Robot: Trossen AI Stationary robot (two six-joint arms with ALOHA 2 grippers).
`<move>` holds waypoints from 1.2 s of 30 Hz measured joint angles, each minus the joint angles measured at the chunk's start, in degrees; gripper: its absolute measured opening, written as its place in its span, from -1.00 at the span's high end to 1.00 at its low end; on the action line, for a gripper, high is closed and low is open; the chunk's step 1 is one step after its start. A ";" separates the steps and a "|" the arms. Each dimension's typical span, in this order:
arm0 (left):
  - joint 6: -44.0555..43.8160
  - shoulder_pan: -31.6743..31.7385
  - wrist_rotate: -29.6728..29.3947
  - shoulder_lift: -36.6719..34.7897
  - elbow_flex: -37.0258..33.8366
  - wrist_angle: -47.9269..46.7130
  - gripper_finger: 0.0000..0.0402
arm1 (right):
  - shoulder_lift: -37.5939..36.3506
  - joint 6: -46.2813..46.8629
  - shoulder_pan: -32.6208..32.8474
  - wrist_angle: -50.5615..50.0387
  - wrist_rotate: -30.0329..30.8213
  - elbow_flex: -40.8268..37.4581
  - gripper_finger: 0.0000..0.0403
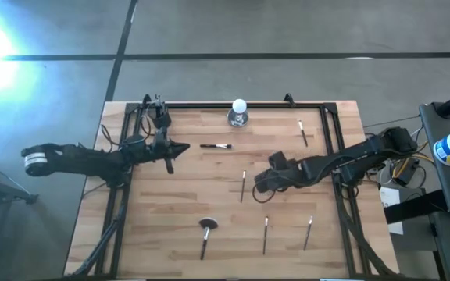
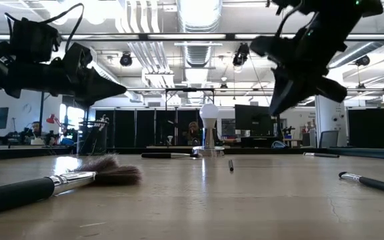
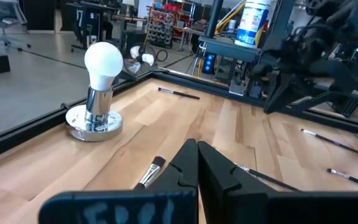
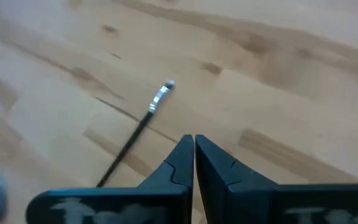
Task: Put items in baskets/containers
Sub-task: Put the black eyeshadow brush into the black brush holder
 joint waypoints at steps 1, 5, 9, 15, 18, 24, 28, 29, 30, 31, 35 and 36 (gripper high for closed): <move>0.01 0.00 -0.02 0.04 0.00 0.02 1.00 | 0.61 0.73 -0.28 -0.23 -0.70 0.00 0.92; 0.00 0.00 -0.04 0.06 0.00 -0.08 1.00 | 0.72 0.02 -4.33 -6.17 -1.28 0.00 0.78; -0.02 0.00 -0.05 0.08 0.00 -0.41 1.00 | -1.92 -10.34 -15.72 -11.88 -4.91 -1.00 0.64; -0.33 -0.07 -0.06 0.47 -0.02 -1.31 1.00 | -6.11 -33.03 -38.52 -11.03 -10.47 -2.35 0.54; -0.28 -0.07 -0.06 0.47 -0.02 -1.15 1.00 | -6.75 -40.55 -49.53 -10.38 -13.09 -2.71 0.49; -0.24 -0.07 -0.06 0.47 -0.02 -1.16 1.00 | -3.22 -49.43 -64.55 -6.22 -17.18 -3.93 0.38; -0.22 -0.07 -0.06 0.47 -0.02 -1.16 1.00 | 1.30 -52.49 -67.98 -1.89 -18.67 -3.71 0.35; -0.22 -0.07 -0.06 0.47 -0.02 -1.18 1.00 | 2.15 -52.80 -67.86 -1.82 -18.12 -3.18 0.35; -0.22 -0.07 -0.06 0.47 -0.02 -1.20 1.00 | 2.73 -53.53 -67.90 -0.88 -17.69 -2.80 0.35; -0.22 -0.07 -0.07 0.50 -0.02 -1.18 1.00 | 3.41 -53.68 -67.95 0.43 -17.48 -2.38 0.34; -0.22 -0.05 -0.08 0.61 -0.02 -1.28 1.00 | 6.23 -52.56 -67.96 -0.46 -16.02 -0.70 0.34; -0.22 -0.07 -0.06 0.61 -0.02 -1.31 1.00 | 7.00 -52.34 -67.98 -0.42 -15.90 -0.02 0.34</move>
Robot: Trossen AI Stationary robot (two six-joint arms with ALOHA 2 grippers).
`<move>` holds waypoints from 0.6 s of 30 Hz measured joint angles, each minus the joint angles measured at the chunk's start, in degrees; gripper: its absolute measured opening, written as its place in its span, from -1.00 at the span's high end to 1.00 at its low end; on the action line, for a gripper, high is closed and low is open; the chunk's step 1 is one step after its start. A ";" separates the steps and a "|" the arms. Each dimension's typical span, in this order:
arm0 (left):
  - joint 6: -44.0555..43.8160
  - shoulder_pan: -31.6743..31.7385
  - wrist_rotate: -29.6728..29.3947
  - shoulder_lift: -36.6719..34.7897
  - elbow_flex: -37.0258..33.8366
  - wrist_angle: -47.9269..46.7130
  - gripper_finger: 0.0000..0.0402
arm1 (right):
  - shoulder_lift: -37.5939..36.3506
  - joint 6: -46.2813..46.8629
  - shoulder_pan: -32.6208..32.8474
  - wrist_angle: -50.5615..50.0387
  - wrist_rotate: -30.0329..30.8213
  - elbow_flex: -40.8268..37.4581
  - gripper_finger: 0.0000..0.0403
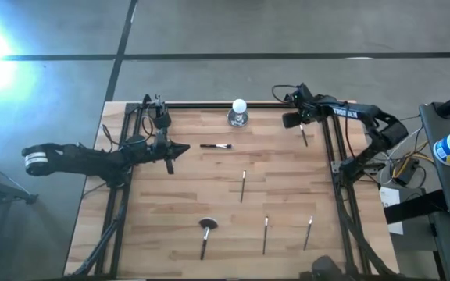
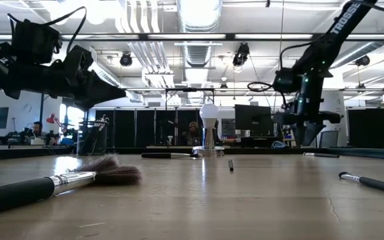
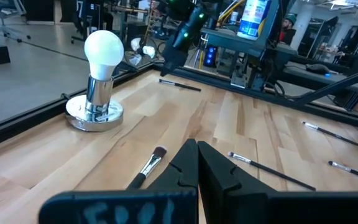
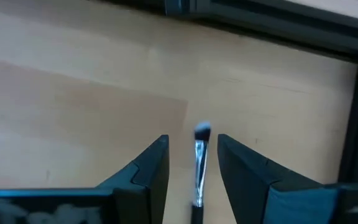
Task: Put items in baskets/containers
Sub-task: Put the black eyeshadow brush into the black brush holder
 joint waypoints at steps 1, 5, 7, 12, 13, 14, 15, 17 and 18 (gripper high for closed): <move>0.00 0.00 -0.01 0.00 0.00 0.04 1.00 | 0.68 0.49 -0.02 -0.33 0.23 0.59 0.34; -0.06 0.00 0.00 0.00 0.00 0.04 1.00 | 4.82 1.16 -0.07 -2.91 0.08 3.62 0.34; -0.07 0.00 0.00 0.00 0.00 0.00 1.00 | 7.10 1.43 -0.13 -5.43 -0.12 6.08 0.35; -0.11 0.00 0.00 0.00 0.01 -0.07 1.00 | 12.73 2.71 -0.22 -11.57 0.32 11.35 0.40; -0.11 0.00 0.00 0.00 0.01 -0.07 1.00 | 13.45 3.10 -0.22 -12.40 0.46 12.17 0.42; -0.13 0.00 0.00 0.00 0.00 -0.07 1.00 | 14.20 3.62 -0.23 -13.26 0.72 12.96 0.43; -0.13 0.00 0.00 0.00 0.02 -0.09 1.00 | 14.77 3.94 -0.24 -13.86 0.85 13.54 0.45; -0.15 0.00 0.00 0.00 0.02 -0.23 1.00 | 15.66 4.29 -0.20 -14.38 0.90 14.24 0.48; -0.15 0.00 0.00 0.00 0.02 -0.31 1.00 | 15.96 4.29 -0.20 -14.47 0.56 14.45 0.49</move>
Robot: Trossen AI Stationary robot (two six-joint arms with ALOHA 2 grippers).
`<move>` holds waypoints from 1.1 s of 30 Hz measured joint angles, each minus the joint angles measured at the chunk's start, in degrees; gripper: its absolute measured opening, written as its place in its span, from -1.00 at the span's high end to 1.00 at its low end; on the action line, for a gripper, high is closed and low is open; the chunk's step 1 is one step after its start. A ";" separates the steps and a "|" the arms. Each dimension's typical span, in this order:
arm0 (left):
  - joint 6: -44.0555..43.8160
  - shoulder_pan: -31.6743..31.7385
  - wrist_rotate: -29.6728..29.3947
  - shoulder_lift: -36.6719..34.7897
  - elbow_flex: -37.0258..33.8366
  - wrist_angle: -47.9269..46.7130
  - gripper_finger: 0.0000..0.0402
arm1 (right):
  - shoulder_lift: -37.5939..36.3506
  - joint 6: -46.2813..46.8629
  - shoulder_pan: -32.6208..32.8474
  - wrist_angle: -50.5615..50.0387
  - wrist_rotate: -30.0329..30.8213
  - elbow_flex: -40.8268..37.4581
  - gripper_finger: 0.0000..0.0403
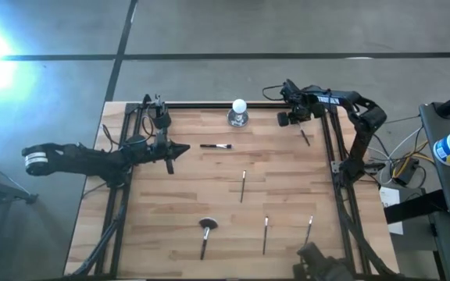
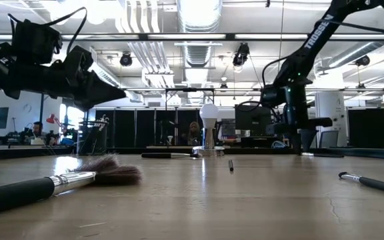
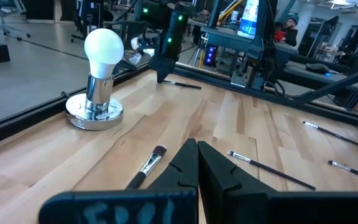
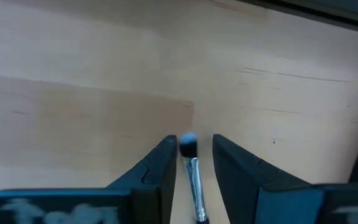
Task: Put items in baskets/containers
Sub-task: Put the black eyeshadow brush into the black brush holder
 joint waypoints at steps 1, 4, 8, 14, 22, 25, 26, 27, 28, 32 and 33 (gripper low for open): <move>-0.01 0.00 0.00 0.02 0.00 -0.02 1.00 | 0.33 -0.10 0.00 0.06 -0.67 0.02 0.51; -0.05 0.00 0.00 0.02 0.00 -0.06 1.00 | 0.52 -0.52 -0.02 1.38 -2.85 -1.05 0.57; -0.18 0.00 0.02 0.02 0.00 -0.50 1.00 | -0.23 -2.38 0.43 2.55 -3.10 -2.40 0.71; -3.17 0.00 0.02 0.02 0.13 -2.21 1.00 | -3.34 -7.15 1.66 5.20 -5.43 -4.39 0.94; -7.52 0.02 0.02 -0.17 1.68 -2.54 1.00 | -14.68 -12.34 5.19 11.74 -9.53 -10.76 0.96; -11.16 -0.26 0.04 -0.17 3.02 -2.58 1.00 | -21.37 -12.57 8.26 17.42 -10.29 -15.00 0.96; -11.83 -0.45 0.04 -0.12 3.41 -2.55 1.00 | -23.73 -12.54 9.60 19.42 -10.70 -16.52 0.96; -11.95 -0.76 0.01 -0.06 3.80 -2.57 0.99 | -25.91 -12.42 11.01 21.10 -10.95 -18.04 0.96; -11.93 -1.24 0.00 0.01 4.20 -2.61 0.97 | -28.16 -12.12 12.58 22.83 -10.95 -19.69 0.96; -12.80 -3.95 -0.53 0.76 6.51 -3.35 0.78 | -35.97 -10.12 19.66 32.05 -10.12 -24.80 0.96; -12.96 -4.82 -0.99 1.22 7.31 -3.94 0.72 | -37.45 -9.69 21.62 34.25 -10.25 -25.88 0.96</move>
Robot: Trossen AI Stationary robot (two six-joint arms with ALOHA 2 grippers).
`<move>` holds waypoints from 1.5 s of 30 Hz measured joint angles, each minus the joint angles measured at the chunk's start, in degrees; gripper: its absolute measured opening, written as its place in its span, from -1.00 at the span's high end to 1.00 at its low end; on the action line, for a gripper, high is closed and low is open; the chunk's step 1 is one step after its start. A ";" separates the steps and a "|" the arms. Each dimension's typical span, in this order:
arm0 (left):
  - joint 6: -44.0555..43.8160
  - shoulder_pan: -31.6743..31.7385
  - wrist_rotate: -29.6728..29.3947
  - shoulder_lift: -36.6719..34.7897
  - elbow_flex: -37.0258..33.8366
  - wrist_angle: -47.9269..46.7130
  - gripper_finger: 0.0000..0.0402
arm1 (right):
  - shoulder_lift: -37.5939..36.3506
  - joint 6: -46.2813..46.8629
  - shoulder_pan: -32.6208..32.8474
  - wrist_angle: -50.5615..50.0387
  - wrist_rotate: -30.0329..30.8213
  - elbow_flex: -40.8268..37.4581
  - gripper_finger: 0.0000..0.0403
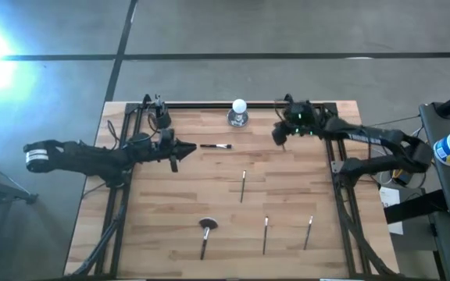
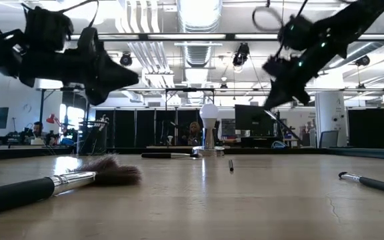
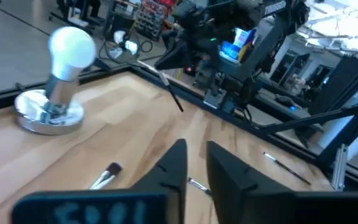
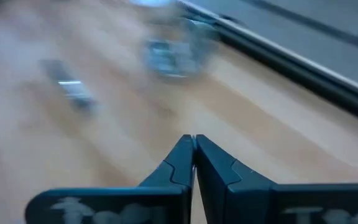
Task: Put items in baskets/containers
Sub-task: Put the black eyeshadow brush into the black brush holder
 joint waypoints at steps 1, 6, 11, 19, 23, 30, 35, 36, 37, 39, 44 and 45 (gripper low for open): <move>-0.33 -1.09 -0.58 0.64 0.71 -0.28 0.65 | -1.32 0.31 1.93 1.86 -0.34 -1.00 0.96; 0.77 -6.72 -4.04 5.08 5.04 -0.60 0.42 | -5.22 2.11 9.89 12.05 0.37 -3.09 0.96; 2.33 -10.44 -4.20 10.78 10.04 2.26 0.34 | -4.44 2.07 16.86 26.34 0.47 -3.95 0.96; 2.62 -11.44 -3.46 17.73 17.48 5.48 0.34 | 2.85 -0.36 25.03 51.83 0.54 -4.23 0.96; 3.93 -11.47 -3.13 19.81 20.67 5.55 0.34 | 7.80 -1.23 26.91 61.76 0.50 -4.24 0.96; 4.47 -11.55 -0.24 22.39 24.82 5.54 0.34 | 15.32 -1.30 27.48 71.65 -1.96 -3.04 0.96; 4.09 -11.53 -0.26 23.75 26.77 5.35 0.34 | 19.37 -1.65 27.92 72.12 -4.96 0.92 0.96; 3.89 -11.53 -0.26 24.07 27.12 5.32 0.34 | 19.92 -1.98 27.99 72.03 -5.36 1.61 0.96; 3.64 -11.53 -0.25 24.28 27.36 5.40 0.34 | 20.46 -2.39 28.10 71.88 -5.73 2.27 0.96; 3.59 -11.53 -0.24 24.31 27.49 5.15 0.34 | 21.42 -2.97 28.39 72.05 -6.11 3.67 0.96; 3.62 -11.55 0.55 23.79 27.58 6.06 0.42 | 22.50 -3.16 28.39 71.69 -7.26 4.81 0.96; 3.63 -11.53 1.26 23.74 27.60 6.05 0.48 | 22.50 -3.20 28.44 71.50 -7.39 4.98 0.96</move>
